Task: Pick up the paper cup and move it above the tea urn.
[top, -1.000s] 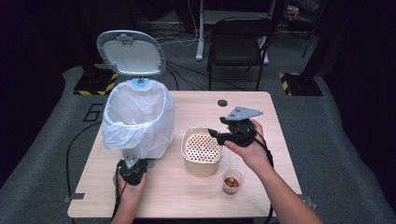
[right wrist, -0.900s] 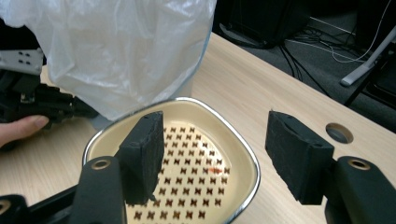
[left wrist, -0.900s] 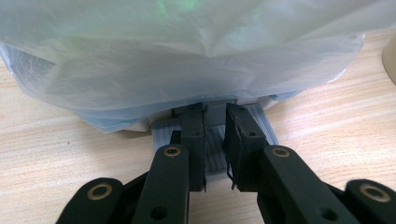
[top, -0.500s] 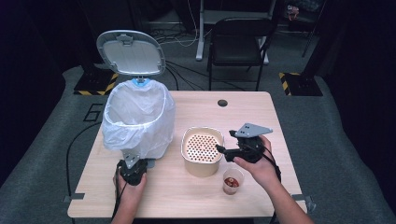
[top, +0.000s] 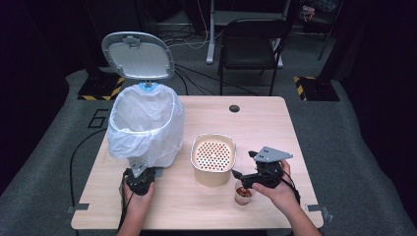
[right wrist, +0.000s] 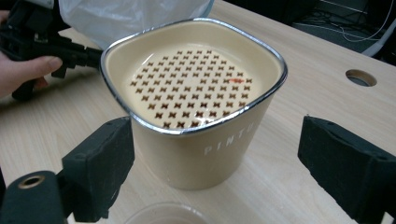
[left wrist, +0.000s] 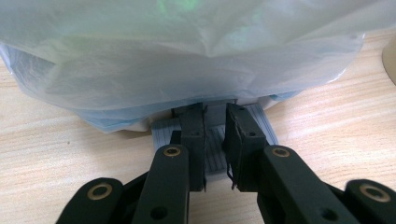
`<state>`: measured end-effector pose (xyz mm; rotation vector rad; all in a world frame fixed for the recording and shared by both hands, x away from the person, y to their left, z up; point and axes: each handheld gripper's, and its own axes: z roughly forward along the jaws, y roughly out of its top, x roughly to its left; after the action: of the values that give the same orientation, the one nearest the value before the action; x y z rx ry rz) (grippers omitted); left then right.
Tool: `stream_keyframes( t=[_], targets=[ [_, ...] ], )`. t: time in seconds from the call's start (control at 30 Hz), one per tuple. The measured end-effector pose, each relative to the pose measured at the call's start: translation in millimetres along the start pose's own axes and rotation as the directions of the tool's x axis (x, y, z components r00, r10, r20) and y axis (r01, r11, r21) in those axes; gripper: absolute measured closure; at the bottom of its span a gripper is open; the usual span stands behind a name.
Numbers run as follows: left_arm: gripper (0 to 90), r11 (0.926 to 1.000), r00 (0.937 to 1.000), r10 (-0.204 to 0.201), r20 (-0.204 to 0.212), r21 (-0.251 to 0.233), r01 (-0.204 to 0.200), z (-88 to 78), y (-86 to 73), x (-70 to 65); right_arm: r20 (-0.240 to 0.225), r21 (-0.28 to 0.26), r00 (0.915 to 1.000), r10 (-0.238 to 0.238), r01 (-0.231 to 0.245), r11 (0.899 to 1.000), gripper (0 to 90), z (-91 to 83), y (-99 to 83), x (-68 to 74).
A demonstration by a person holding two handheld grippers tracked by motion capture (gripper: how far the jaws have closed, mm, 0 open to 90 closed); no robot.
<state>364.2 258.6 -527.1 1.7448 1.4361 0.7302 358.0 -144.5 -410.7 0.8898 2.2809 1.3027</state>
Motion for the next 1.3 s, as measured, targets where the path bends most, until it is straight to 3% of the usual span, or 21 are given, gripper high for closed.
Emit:
stream_keyframes(
  t=[0.03, 0.07, 0.13, 0.2, 0.23, 0.33, 0.53, 0.57, 0.63, 0.7, 0.77, 0.8, 0.83, 0.87, 0.93, 1.3],
  targets=[
    [78.4, 0.9996, 0.9998, -0.021, 0.002, -0.020, 0.021, 1.2, -0.3, -1.5, -0.001, 0.000, 1.0000, 0.000, 0.000, 1.000, 9.3, -0.3, -2.5, 1.1],
    [78.3, 1.0000, 1.0000, -0.002, 0.000, 0.000, 0.002, 0.0, 0.0, -0.1, 0.000, 0.000, 1.0000, -0.003, 0.003, 1.000, 8.1, -0.9, -5.0, 1.7],
    [78.3, 0.9993, 0.9996, -0.027, 0.001, -0.024, 0.027, 1.5, -0.4, -2.0, 0.000, -0.004, 1.0000, 0.000, 0.000, 1.000, 7.5, -2.1, -9.5, 2.5],
    [78.4, 1.0000, 1.0000, -0.004, -0.002, -0.005, 0.004, 0.4, -0.2, -0.3, -0.005, -0.006, 0.9999, 0.013, -0.013, 1.000, 6.4, -3.6, -14.7, 3.4],
    [78.3, 0.9993, 0.9996, -0.028, 0.001, -0.024, 0.028, 1.5, -0.4, -2.0, -0.004, -0.010, 1.0000, 0.008, -0.008, 1.000, 5.9, -3.7, -16.3, 3.2],
    [78.3, 1.0000, 1.0000, -0.001, -0.001, -0.004, 0.001, 0.2, -0.1, -0.1, -0.013, -0.002, 0.9997, 0.019, -0.019, 1.000, 4.3, -3.1, -23.9, 5.1],
    [78.3, 0.9995, 0.9997, -0.026, 0.004, -0.020, 0.026, 1.2, -0.3, -1.7, -0.015, 0.020, 0.9998, 0.012, -0.012, 1.000, 3.4, 0.0, -36.7, 7.7],
    [78.3, 1.0000, 1.0000, -0.003, 0.000, -0.003, 0.003, 0.1, 0.0, 0.0, -0.016, 0.025, 0.9997, 0.017, -0.016, 1.000, 3.4, 0.2, -38.5, 8.5],
    [78.3, 1.0000, 1.0000, -0.002, 0.000, -0.001, 0.002, 0.0, 0.0, 0.2, -0.024, 0.029, 0.9996, 0.016, -0.015, 0.999, 3.4, 1.7, -44.0, 10.1],
    [78.3, 0.9996, 0.9997, -0.023, 0.003, -0.017, 0.023, 1.0, -0.2, -1.4, -0.023, 0.032, 0.9997, 0.011, -0.011, 0.999, 4.6, 2.5, -48.1, 11.4],
    [78.3, 1.0000, 1.0000, -0.004, 0.001, -0.002, 0.004, 0.1, 0.0, -0.1, -0.033, 0.036, 0.9993, 0.019, -0.018, 0.999, 6.4, 3.6, -51.7, 12.7],
    [78.3, 0.9994, 0.9996, -0.026, 0.004, -0.021, 0.026, 1.3, -0.3, -1.7, -0.036, 0.037, 0.9991, 0.023, -0.021, 0.999, 6.6, 4.2, -53.1, 13.4],
    [78.3, 1.0000, 1.0000, -0.001, 0.000, 0.000, 0.001, 0.0, 0.0, 0.0, -0.034, 0.038, 0.9991, 0.024, -0.022, 0.999, 6.8, 4.9, -54.2, 14.1],
    [78.3, 0.9995, 0.9997, -0.024, 0.003, -0.019, 0.024, 1.1, -0.2, -1.5, -0.039, 0.041, 0.9990, 0.021, -0.019, 0.999, 6.9, 5.9, -55.2, 14.5],
    [78.3, 1.0000, 1.0000, 0.000, -0.001, 0.000, 0.000, 0.0, 0.0, 0.1, -0.040, 0.047, 0.9990, 0.017, -0.015, 0.999, 7.2, 7.4, -57.4, 15.4],
    [78.4, 1.0000, 1.0000, -0.004, 0.001, 0.000, 0.004, -0.1, 0.1, 0.2, -0.044, 0.058, 0.9990, 0.011, -0.009, 0.998, 13.7, 12.7, -69.5, 17.6]
  ],
)
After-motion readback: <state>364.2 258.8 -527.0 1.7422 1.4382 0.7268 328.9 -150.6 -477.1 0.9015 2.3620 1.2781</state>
